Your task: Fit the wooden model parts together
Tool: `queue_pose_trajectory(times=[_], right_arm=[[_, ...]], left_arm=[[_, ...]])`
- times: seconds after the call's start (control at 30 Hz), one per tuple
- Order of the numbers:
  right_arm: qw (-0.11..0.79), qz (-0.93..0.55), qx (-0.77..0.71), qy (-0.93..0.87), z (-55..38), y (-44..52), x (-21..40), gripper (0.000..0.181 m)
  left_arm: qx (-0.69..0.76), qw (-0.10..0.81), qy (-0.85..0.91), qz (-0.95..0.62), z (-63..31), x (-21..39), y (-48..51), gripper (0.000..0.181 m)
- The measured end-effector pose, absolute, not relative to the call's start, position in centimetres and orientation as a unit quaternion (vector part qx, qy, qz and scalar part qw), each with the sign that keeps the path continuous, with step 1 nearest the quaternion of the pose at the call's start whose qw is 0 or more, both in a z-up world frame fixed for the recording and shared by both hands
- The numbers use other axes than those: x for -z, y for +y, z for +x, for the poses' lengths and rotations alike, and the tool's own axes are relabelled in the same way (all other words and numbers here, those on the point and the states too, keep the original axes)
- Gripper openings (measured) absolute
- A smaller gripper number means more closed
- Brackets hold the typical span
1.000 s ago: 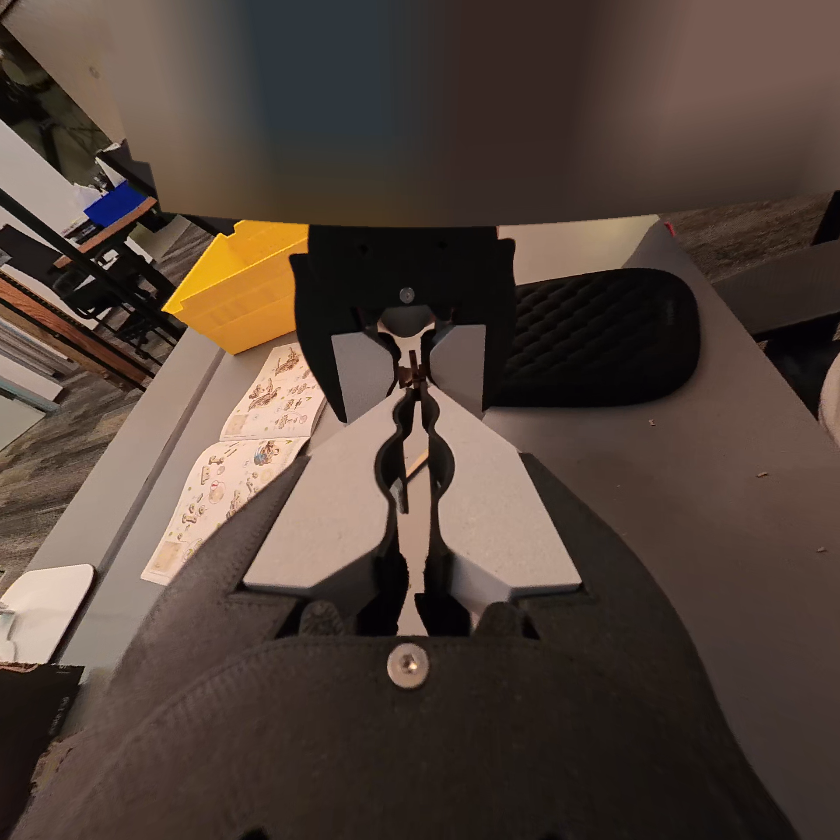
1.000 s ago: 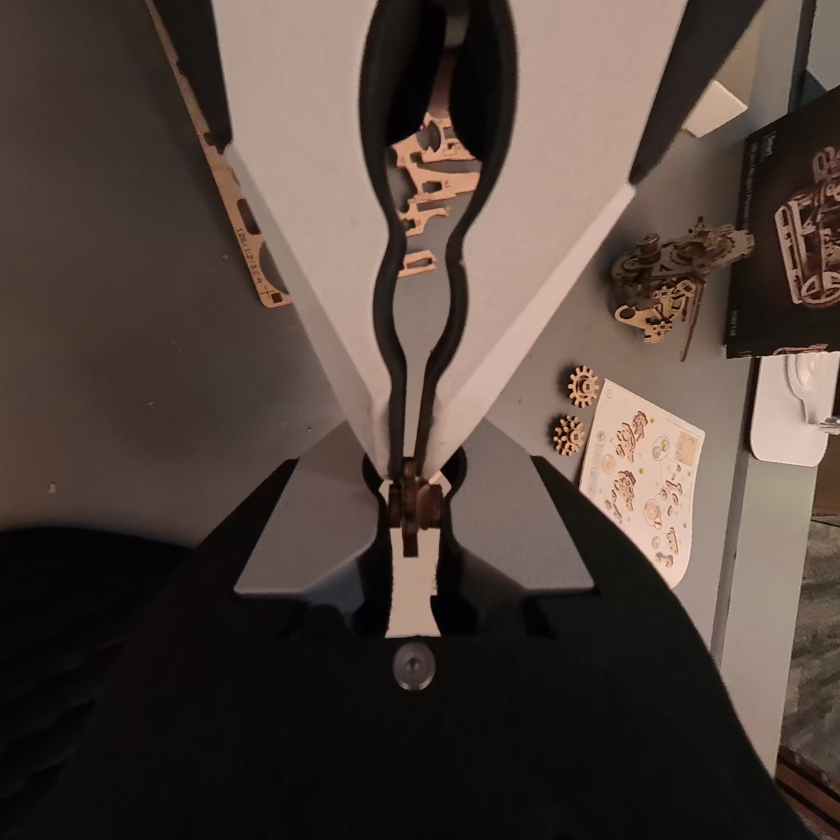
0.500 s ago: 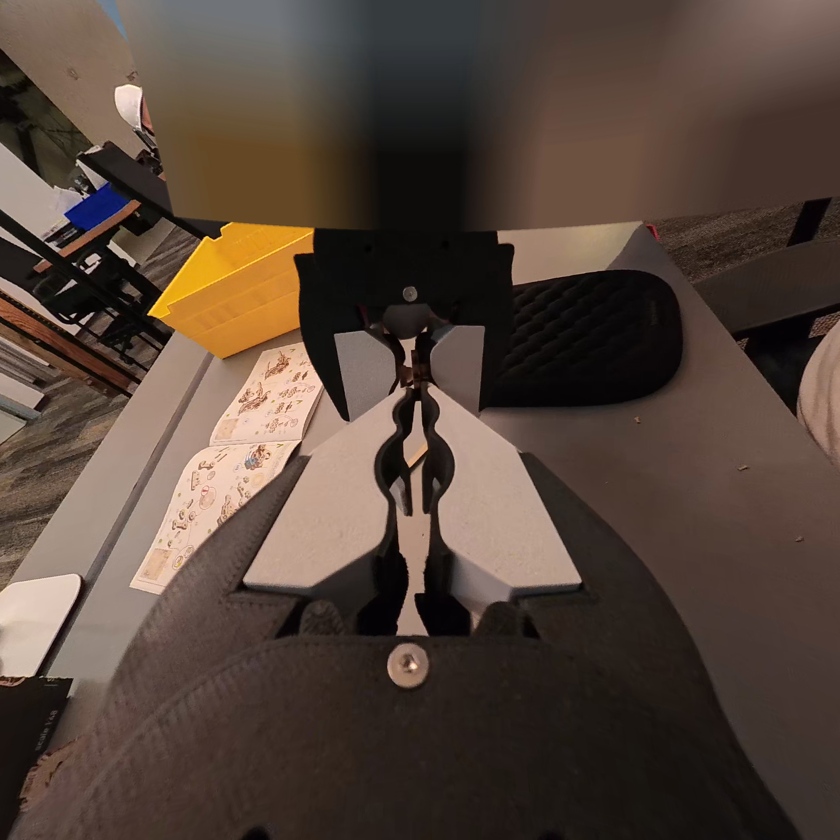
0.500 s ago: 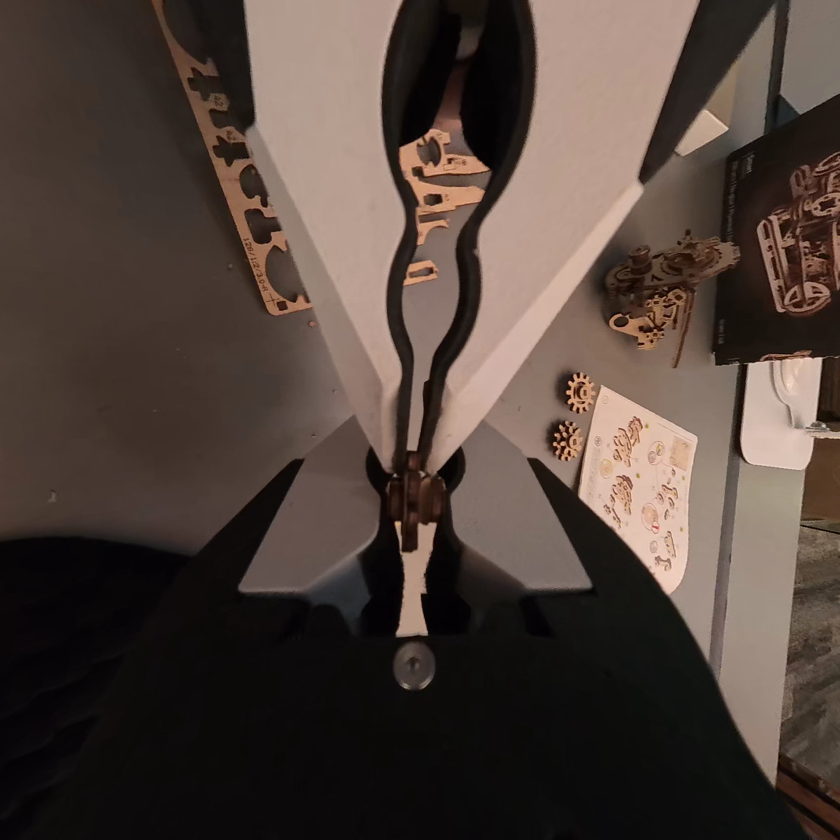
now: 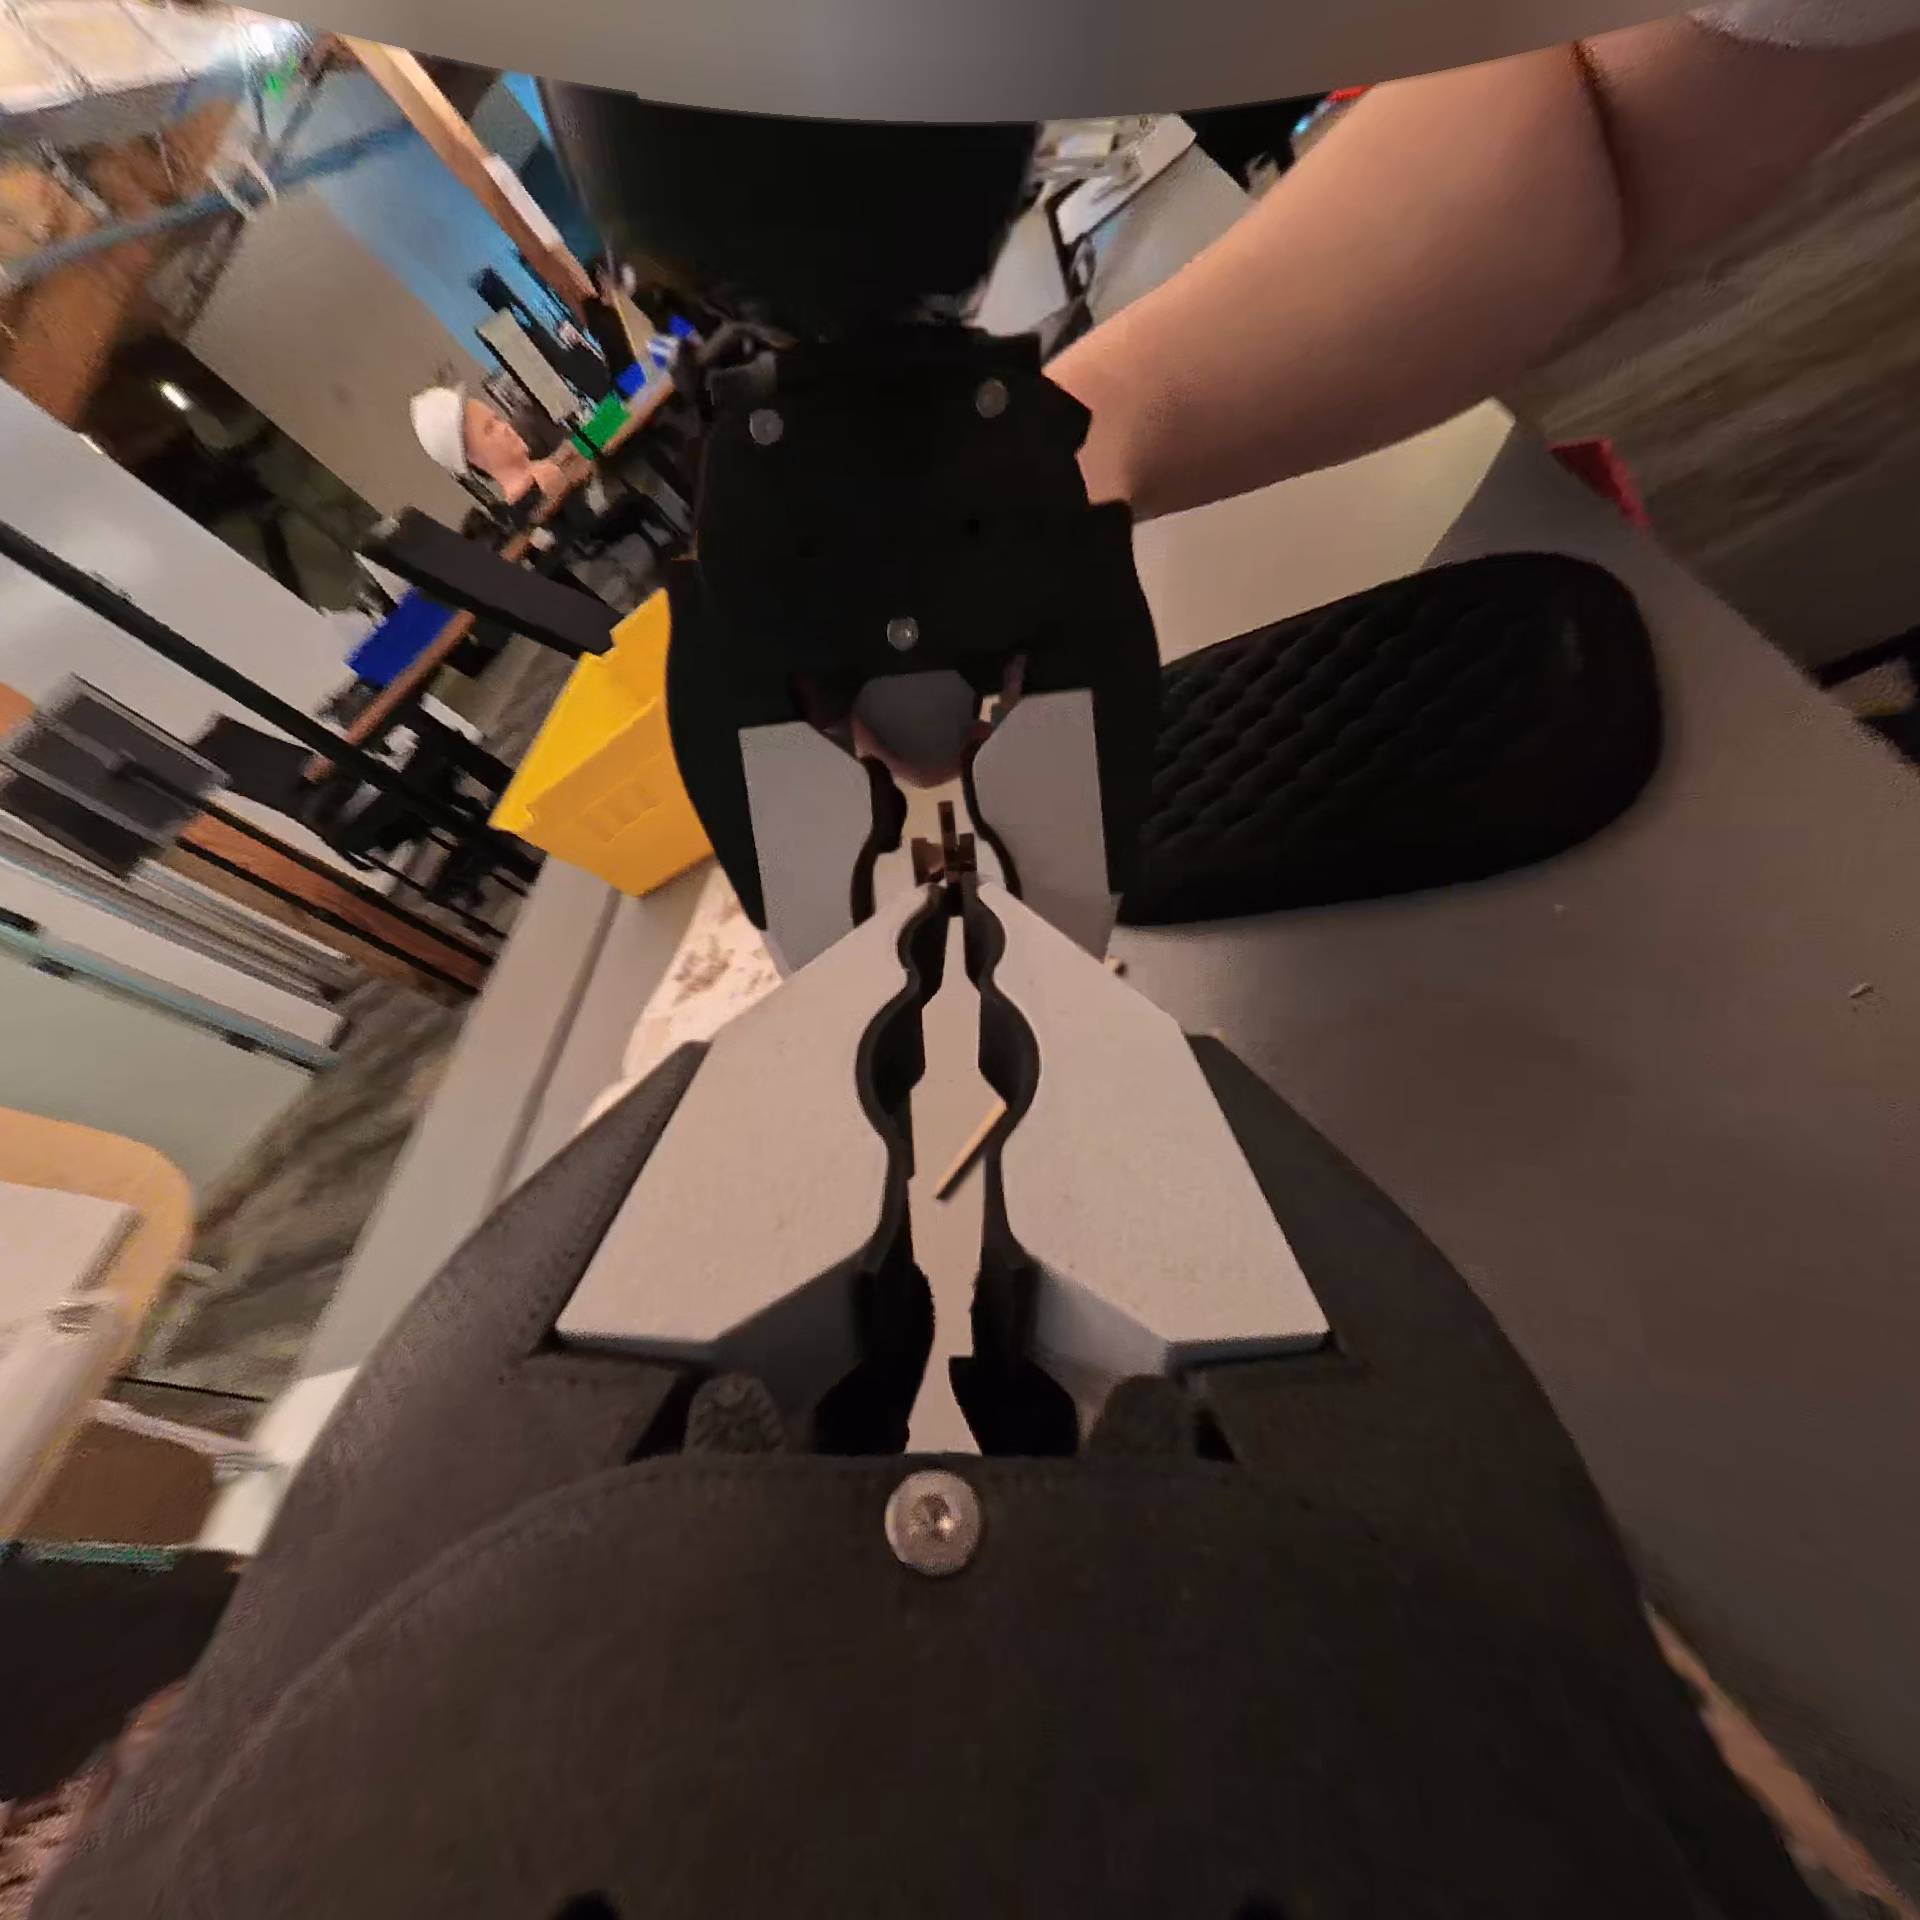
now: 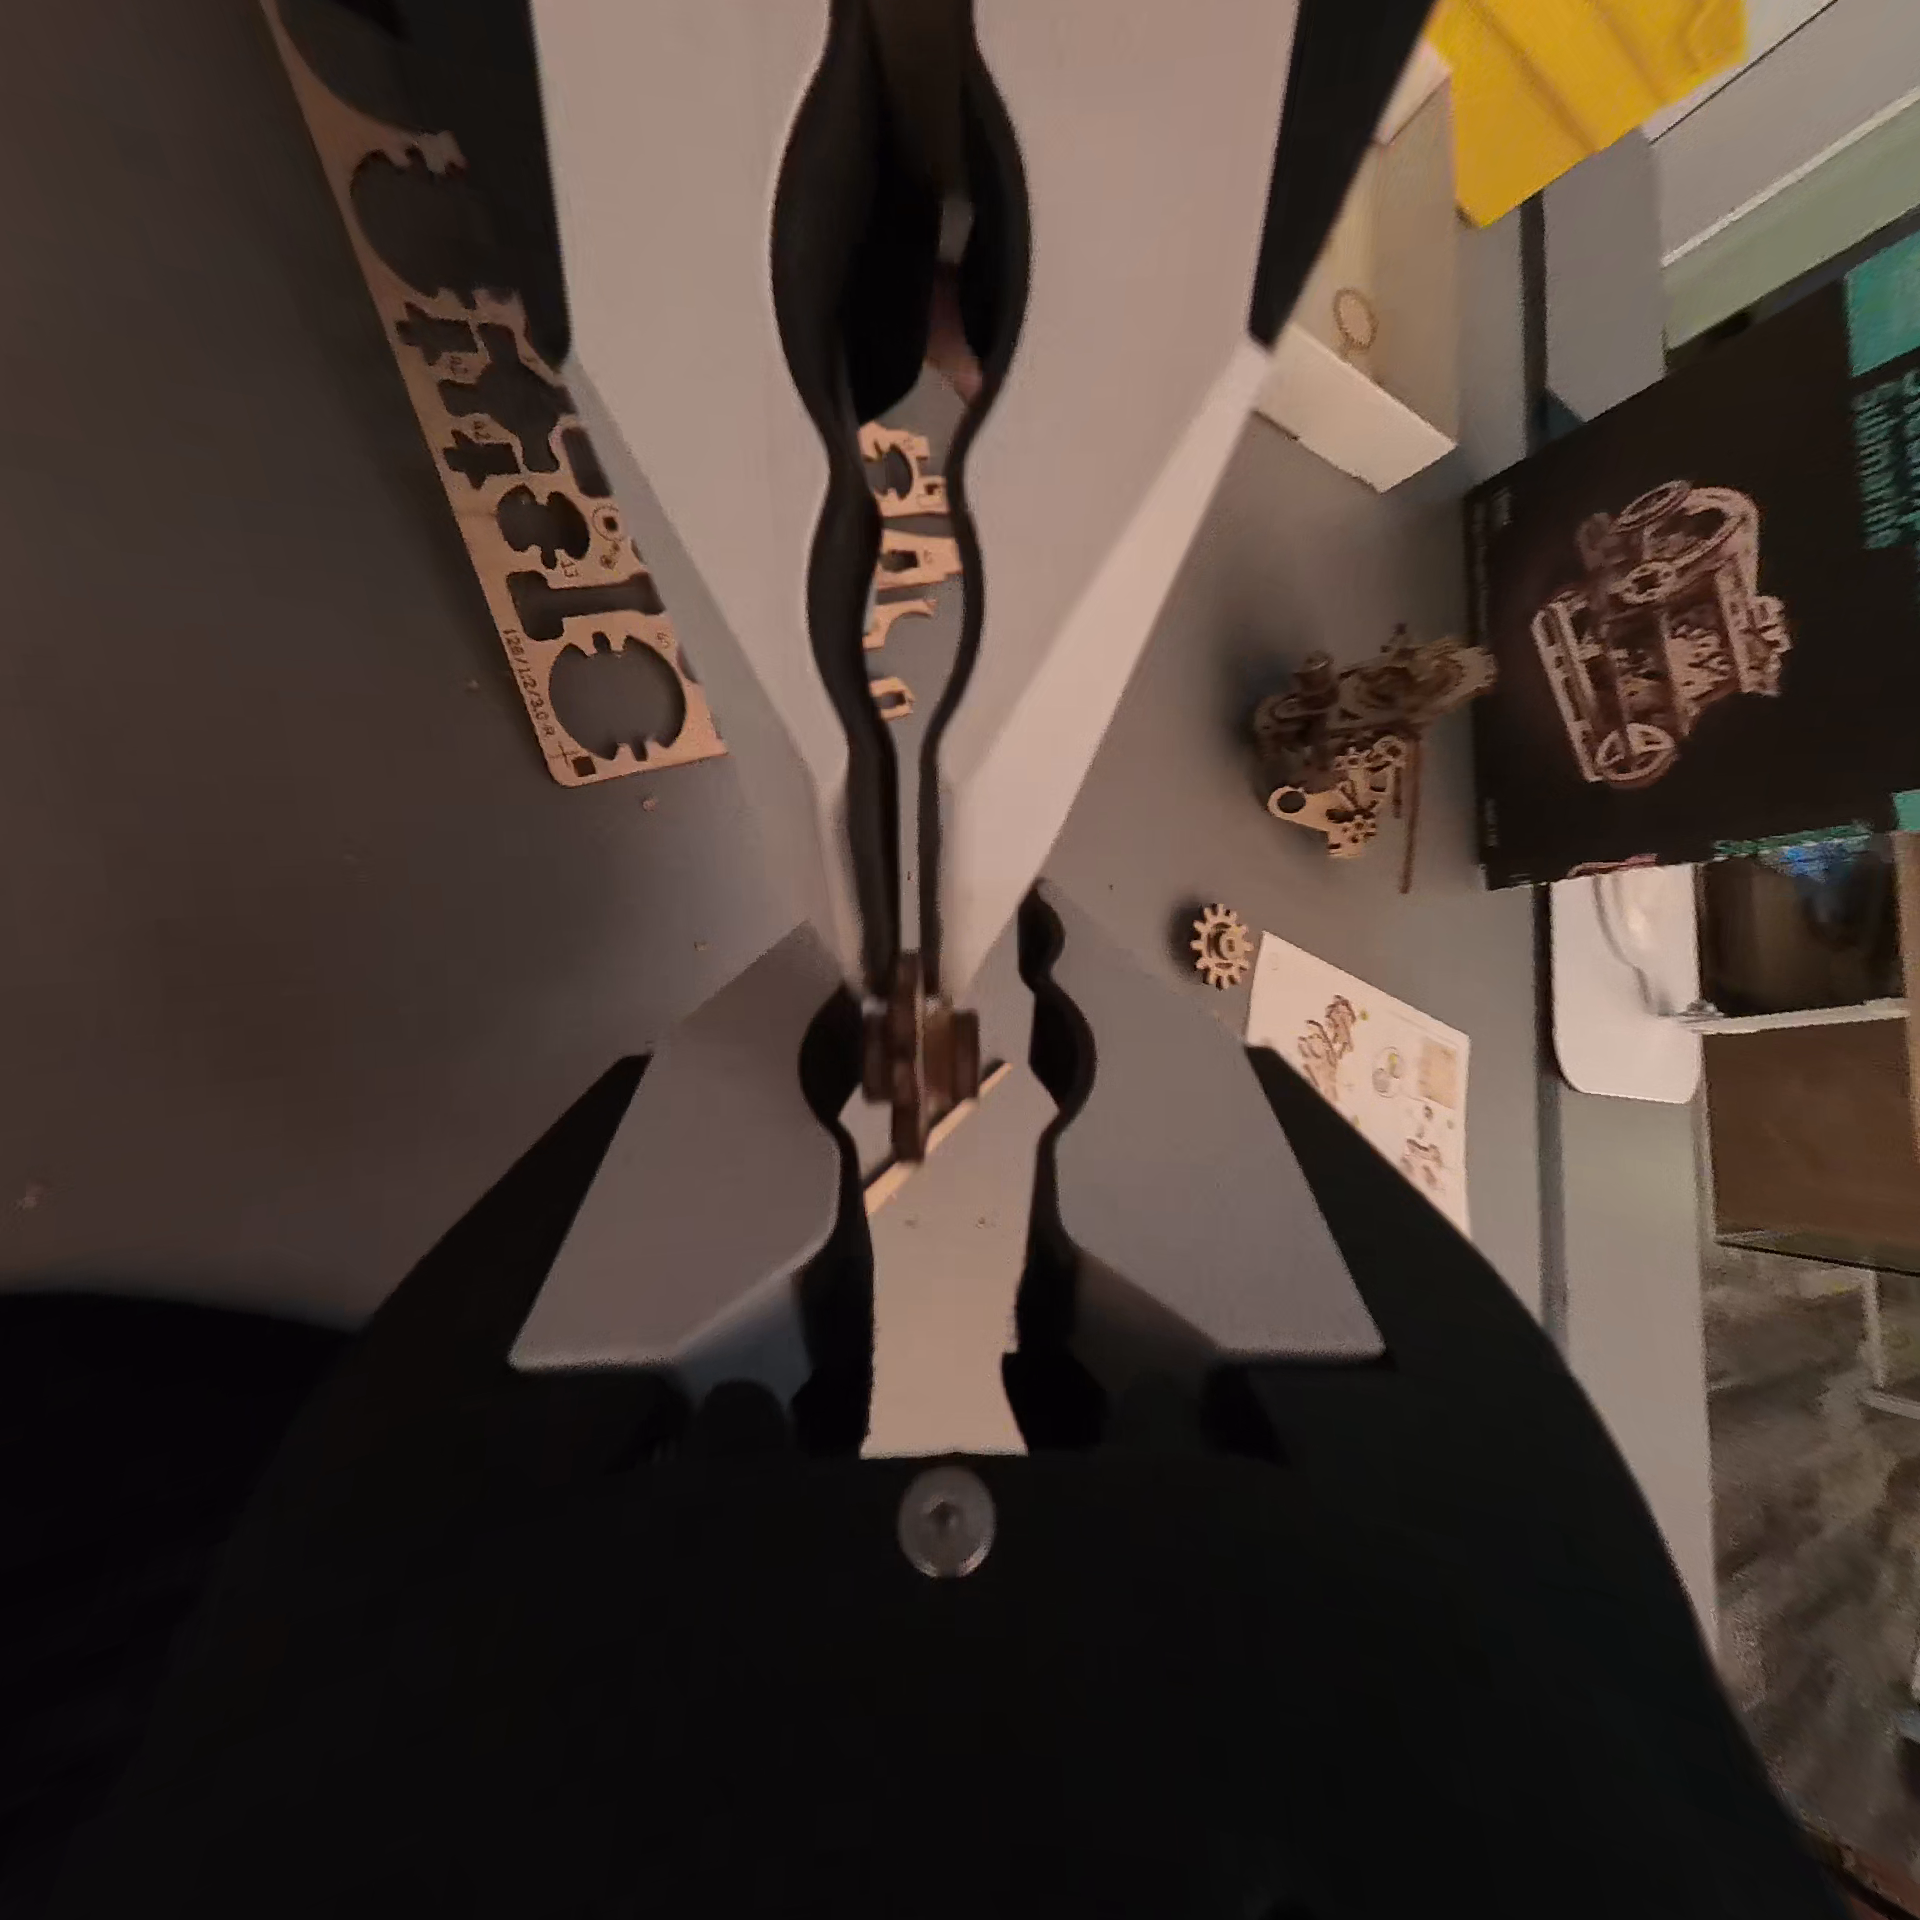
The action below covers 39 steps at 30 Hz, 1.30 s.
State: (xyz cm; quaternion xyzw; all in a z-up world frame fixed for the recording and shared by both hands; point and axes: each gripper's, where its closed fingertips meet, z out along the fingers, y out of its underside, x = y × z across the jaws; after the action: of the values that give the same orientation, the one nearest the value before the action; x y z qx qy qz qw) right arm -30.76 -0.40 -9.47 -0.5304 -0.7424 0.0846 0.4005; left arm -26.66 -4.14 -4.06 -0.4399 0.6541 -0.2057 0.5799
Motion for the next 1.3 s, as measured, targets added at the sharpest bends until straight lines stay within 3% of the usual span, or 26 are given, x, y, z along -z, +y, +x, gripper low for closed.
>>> queue_pose_trajectory(times=[0.37, 0.83, 1.17, 1.3], right_arm=[[0.441, -0.483, -0.152, -0.741, -28.7, -2.6, 6.3, 0.019], [0.432, -0.476, -0.195, -0.740, -31.0, -2.7, 7.2, 0.019], [0.491, -0.472, -0.191, -0.707, -28.2, -1.7, 7.3, 0.013], [0.527, -0.462, -0.264, -0.663, -26.5, -2.5, 5.3, 0.011]], left_arm=[[0.230, 0.612, 0.661, -0.368, -27.4, 3.3, -5.1, 0.000], [0.256, 0.623, 0.649, -0.353, -27.5, 2.8, -5.2, 0.000], [0.216, 0.613, 0.666, -0.365, -28.0, 3.7, -4.4, 0.000], [0.226, 0.604, 0.664, -0.379, -28.2, 3.9, -4.1, 0.000]])
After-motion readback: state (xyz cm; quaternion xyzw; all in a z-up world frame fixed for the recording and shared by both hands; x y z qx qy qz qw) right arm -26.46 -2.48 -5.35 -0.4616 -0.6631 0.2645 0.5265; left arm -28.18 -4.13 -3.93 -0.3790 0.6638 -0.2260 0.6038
